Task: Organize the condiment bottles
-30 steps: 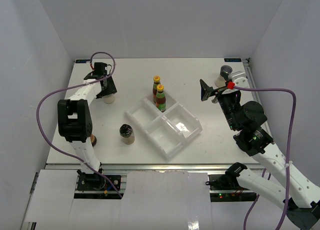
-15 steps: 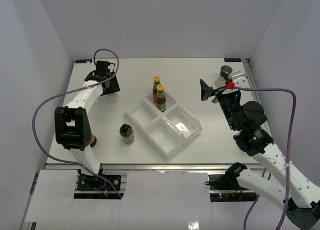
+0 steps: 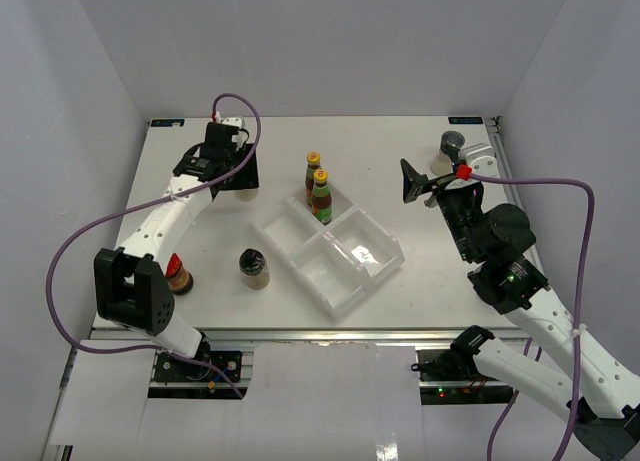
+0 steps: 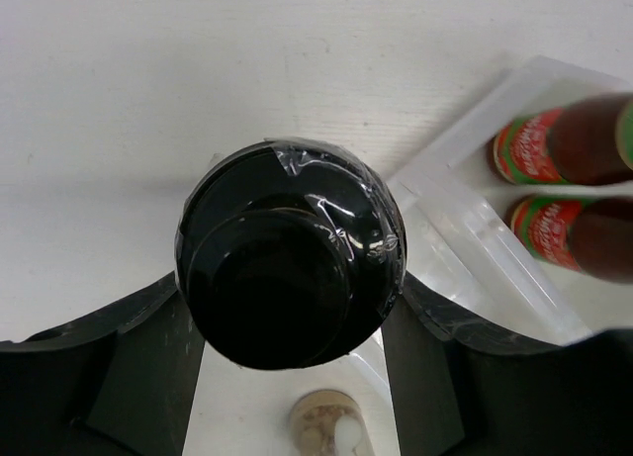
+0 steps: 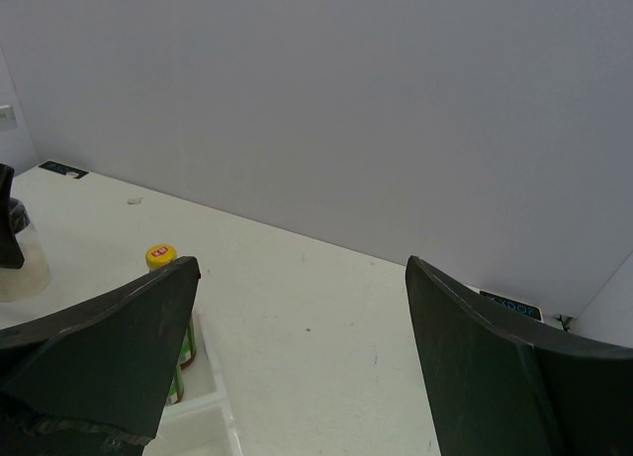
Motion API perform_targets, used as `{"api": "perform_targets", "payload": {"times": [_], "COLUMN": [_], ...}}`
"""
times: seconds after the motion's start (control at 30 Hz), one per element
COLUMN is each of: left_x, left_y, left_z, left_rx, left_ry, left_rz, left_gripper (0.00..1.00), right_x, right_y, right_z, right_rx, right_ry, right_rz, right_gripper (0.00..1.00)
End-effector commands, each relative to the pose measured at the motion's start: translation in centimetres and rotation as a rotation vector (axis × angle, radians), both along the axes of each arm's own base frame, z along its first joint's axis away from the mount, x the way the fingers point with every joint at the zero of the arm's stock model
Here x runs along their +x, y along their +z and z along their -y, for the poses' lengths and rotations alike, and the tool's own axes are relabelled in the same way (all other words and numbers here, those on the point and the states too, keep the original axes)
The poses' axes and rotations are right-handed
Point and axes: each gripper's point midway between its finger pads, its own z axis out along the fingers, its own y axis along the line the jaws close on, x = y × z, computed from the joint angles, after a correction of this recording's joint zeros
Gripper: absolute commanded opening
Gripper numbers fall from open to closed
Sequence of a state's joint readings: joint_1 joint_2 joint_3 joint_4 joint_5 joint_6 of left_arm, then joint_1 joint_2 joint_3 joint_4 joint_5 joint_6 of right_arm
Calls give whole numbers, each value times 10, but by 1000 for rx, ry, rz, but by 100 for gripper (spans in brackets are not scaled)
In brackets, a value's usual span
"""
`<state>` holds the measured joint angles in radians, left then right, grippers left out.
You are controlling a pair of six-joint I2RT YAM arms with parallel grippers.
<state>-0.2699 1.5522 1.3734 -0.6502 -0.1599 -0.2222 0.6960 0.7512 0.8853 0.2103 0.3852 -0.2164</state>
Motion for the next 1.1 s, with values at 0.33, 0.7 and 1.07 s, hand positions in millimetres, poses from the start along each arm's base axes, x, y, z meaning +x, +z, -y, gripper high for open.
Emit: {"api": "perform_targets", "payload": {"times": [0.33,0.7,1.07], "left_x": [-55,-73,-63], "left_y": [35,11,15], "left_z": [80,103,97], "left_rx": [-76,-86,-39], "left_ry": [-256,-300,-251], "left_rz": [80,70,95], "left_gripper": [0,0,2], "right_x": [-18,-22,-20], "right_y": [31,33,32], "right_z": [15,20,18], "right_rx": [69,70,53], "right_ry": [3,-6,-4], "right_rz": [52,42,30], "right_gripper": [91,91,91]}}
